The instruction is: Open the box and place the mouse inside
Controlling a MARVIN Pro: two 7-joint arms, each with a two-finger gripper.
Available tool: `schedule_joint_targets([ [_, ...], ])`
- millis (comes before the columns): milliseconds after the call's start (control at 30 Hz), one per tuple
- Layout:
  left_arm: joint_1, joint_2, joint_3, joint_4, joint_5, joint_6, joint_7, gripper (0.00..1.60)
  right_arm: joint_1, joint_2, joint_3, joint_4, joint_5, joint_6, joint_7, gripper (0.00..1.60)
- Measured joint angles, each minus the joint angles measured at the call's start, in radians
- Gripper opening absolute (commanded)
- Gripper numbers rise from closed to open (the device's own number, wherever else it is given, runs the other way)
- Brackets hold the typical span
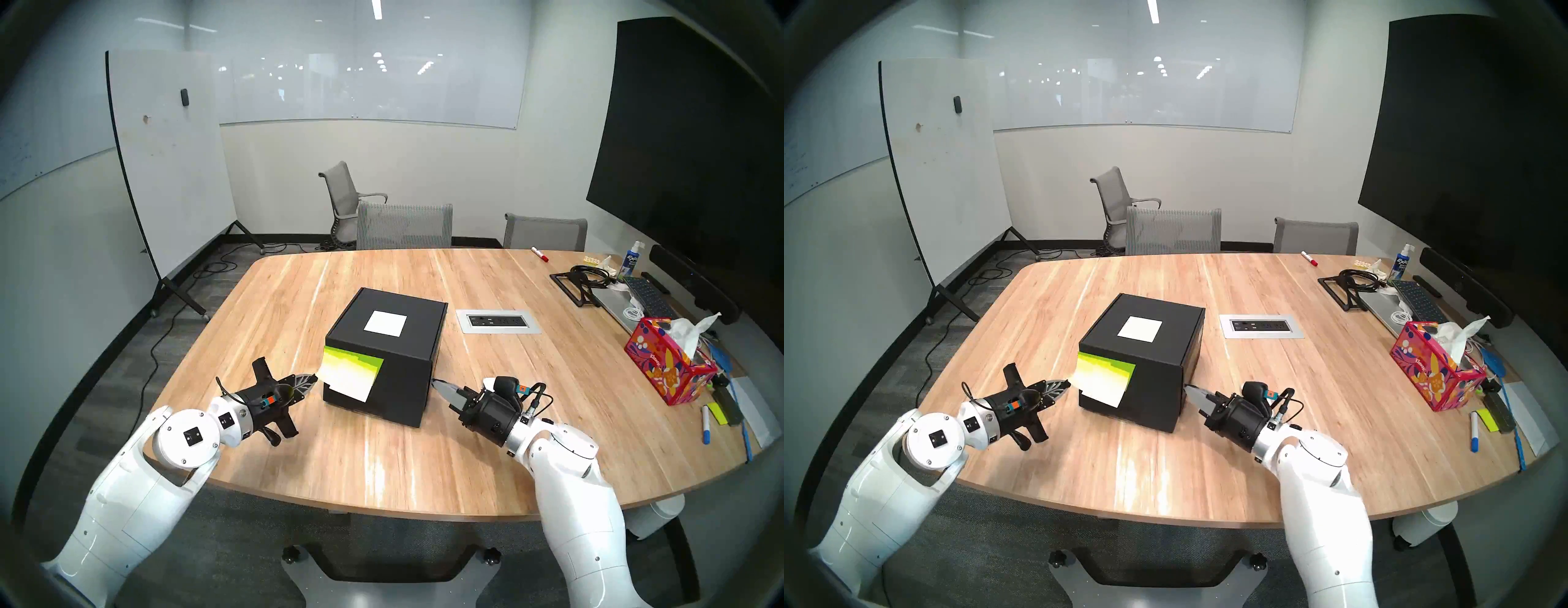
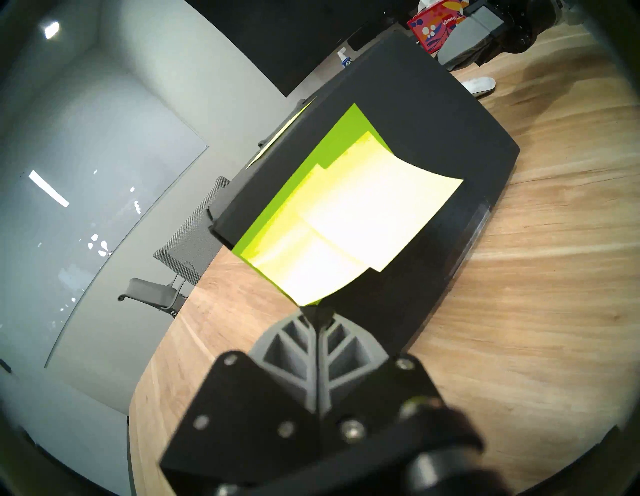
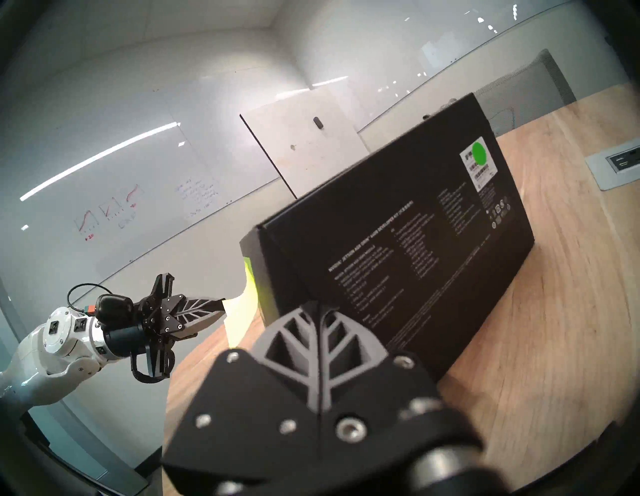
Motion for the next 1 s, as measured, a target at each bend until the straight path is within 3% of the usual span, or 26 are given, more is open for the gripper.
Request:
schedule_joint_targets([
  [167, -0.011, 0.006, -0.001, 0.029, 0.004, -0.004, -0.015, 0.00, -0.020, -0.006, 0.016, -0.006, -0.001, -0.006, -0.024, 0.00],
  [600, -0.016, 0.055, -0.066, 0.037, -0.079, -0.016, -0.136, 0.00, -0.068, -0.010, 0.036, -0.027, -0.007, -0.036, -0.044, 0.00],
  [633, -0.016, 0.058, -0.068, 0.037, -0.082, -0.016, -0.142, 0.00, -0.070, -0.010, 0.036, -0.028, -0.008, -0.039, -0.042, 0.28],
  [667, -0.016, 0.063, -0.071, 0.037, -0.087, -0.015, -0.155, 0.27, -0.072, -0.010, 0.036, -0.028, -0.009, -0.046, -0.039, 1.36],
  [700, -0.016, 0.066, -0.073, 0.037, -0.090, -0.014, -0.163, 0.75, -0.074, -0.009, 0.035, -0.029, -0.011, -0.050, -0.036, 1.60],
  [767, -0.016, 0.071, -0.076, 0.037, -0.096, -0.014, -0.178, 1.59, -0.078, -0.008, 0.033, -0.031, -0.014, -0.060, -0.031, 1.60],
  [1000, -0.016, 0.077, -0.082, 0.037, -0.103, -0.002, -0.202, 1.60, -0.090, 0.004, 0.019, -0.046, -0.048, -0.098, -0.019, 1.60],
])
